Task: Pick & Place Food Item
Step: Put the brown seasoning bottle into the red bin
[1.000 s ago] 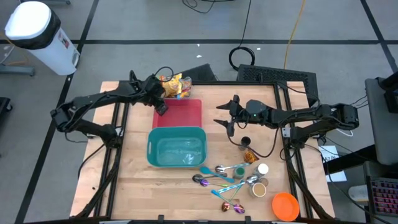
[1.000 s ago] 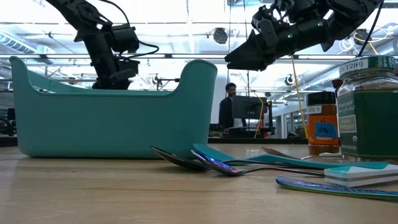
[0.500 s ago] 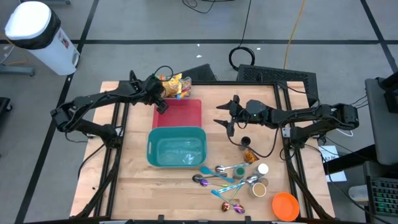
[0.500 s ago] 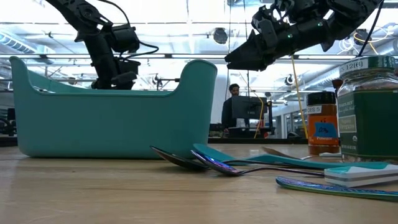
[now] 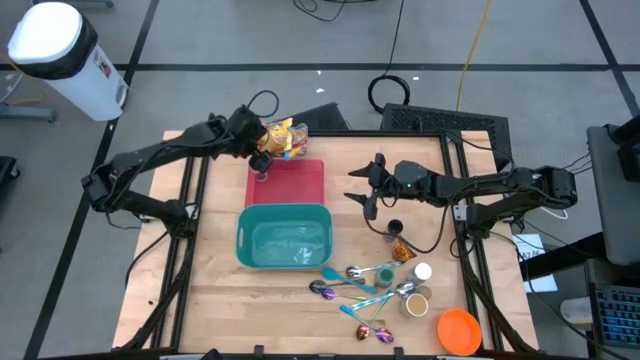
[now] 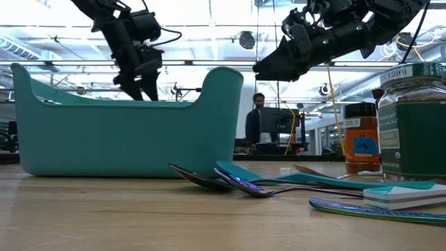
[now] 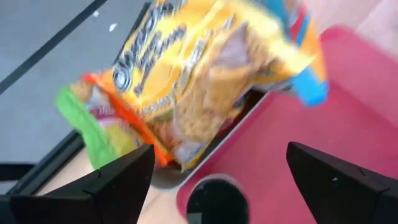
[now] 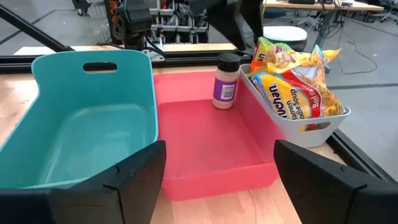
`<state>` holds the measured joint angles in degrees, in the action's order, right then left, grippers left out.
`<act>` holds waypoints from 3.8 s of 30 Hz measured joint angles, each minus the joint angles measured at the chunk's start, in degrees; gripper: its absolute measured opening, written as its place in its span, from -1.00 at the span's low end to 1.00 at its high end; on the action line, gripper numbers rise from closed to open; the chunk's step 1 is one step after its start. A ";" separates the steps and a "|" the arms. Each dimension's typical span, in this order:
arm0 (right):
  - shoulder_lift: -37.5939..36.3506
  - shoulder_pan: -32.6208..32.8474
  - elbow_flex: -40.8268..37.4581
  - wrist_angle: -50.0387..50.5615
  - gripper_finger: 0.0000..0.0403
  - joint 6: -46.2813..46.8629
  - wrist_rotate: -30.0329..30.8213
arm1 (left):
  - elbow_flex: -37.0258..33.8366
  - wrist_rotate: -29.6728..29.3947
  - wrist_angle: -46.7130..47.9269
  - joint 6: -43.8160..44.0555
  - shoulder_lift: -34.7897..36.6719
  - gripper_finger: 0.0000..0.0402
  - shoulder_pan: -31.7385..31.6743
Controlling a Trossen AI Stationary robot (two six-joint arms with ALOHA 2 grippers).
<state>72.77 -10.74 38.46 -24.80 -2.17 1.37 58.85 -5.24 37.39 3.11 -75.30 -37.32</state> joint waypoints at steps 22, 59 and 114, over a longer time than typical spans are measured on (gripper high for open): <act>-14.38 13.61 9.53 50.80 0.43 14.23 13.88 | 1.59 6.72 -15.30 -5.80 0.02 0.87 8.03; -13.46 25.09 -0.70 53.25 0.14 33.01 13.51 | 1.57 6.67 -21.26 -4.33 -0.01 0.82 9.83; -10.95 4.76 4.11 11.43 -0.02 -3.24 2.68 | 1.50 22.64 -60.02 -13.50 -23.15 0.82 23.35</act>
<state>61.83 -5.98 42.57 -13.37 -5.42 4.05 60.36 17.39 -22.63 -10.39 -98.45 -13.97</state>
